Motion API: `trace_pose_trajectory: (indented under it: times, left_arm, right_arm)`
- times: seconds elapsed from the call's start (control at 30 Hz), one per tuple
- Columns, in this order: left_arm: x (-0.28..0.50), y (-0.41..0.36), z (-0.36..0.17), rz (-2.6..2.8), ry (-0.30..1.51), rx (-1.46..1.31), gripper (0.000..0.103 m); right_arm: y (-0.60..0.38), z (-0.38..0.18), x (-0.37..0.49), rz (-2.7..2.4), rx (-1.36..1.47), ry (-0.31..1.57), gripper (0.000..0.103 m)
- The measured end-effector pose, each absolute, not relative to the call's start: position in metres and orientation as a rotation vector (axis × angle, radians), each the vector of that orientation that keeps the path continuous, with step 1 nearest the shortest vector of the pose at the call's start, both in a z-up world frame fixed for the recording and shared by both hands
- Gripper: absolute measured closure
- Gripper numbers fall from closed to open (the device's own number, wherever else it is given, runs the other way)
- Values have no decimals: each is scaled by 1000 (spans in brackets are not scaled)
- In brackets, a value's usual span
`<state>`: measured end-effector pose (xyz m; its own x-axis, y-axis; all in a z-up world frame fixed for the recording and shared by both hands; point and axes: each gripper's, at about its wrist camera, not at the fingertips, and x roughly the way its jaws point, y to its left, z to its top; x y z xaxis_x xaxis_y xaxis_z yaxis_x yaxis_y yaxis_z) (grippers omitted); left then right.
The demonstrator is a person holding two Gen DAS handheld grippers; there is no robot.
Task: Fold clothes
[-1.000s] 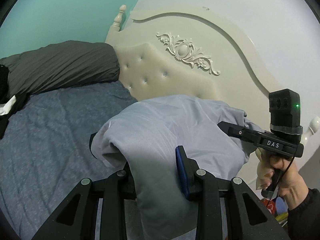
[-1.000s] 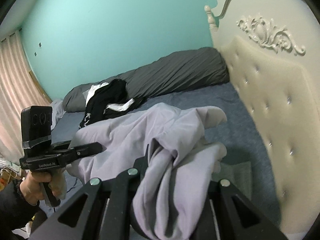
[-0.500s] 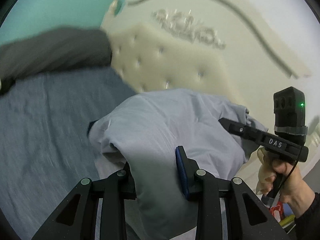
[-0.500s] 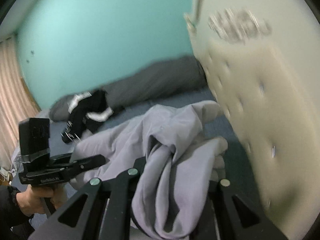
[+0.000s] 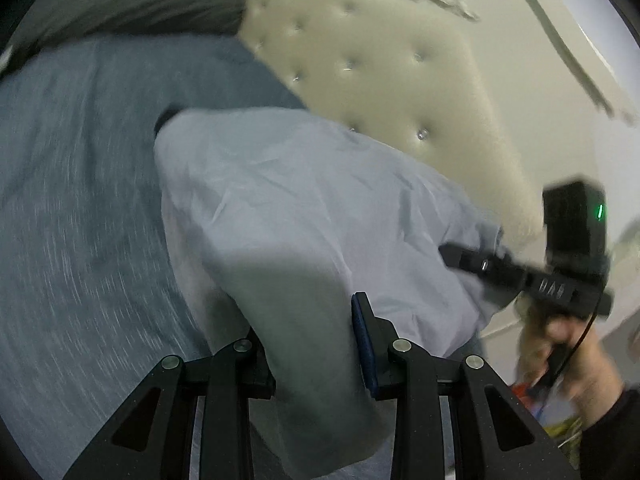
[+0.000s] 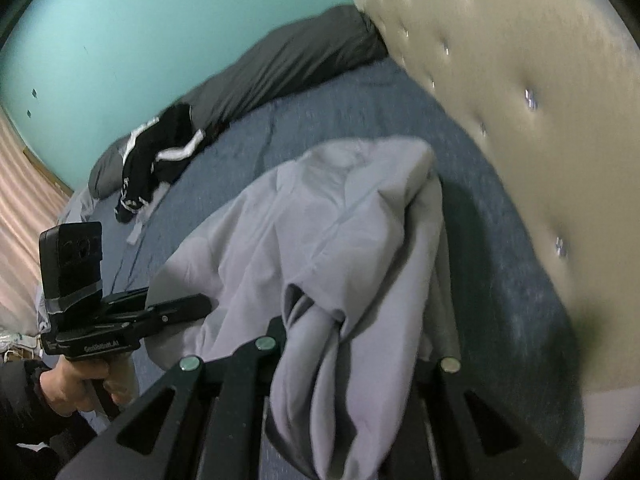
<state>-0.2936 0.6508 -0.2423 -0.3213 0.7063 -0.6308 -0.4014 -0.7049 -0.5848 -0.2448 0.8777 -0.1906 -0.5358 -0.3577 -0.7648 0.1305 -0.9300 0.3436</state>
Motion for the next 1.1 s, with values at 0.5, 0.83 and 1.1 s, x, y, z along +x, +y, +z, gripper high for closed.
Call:
trace_pose_trajectory:
  times: [0.5, 0.83, 1.1]
  left_arm:
    - [-285, 644, -250, 2020, -268, -1296, 52]
    - [-273, 613, -204, 2244, -88, -1066, 52]
    - [-260, 647, -190, 2200, 63, -997, 52]
  right_arm:
    - [896, -217, -230, -2493, 1447, -481, 77]
    - [921, -196, -200, -2733, 1367, -419, 40]
    - [923, -154, -186, -2941, 1195, -409, 45]
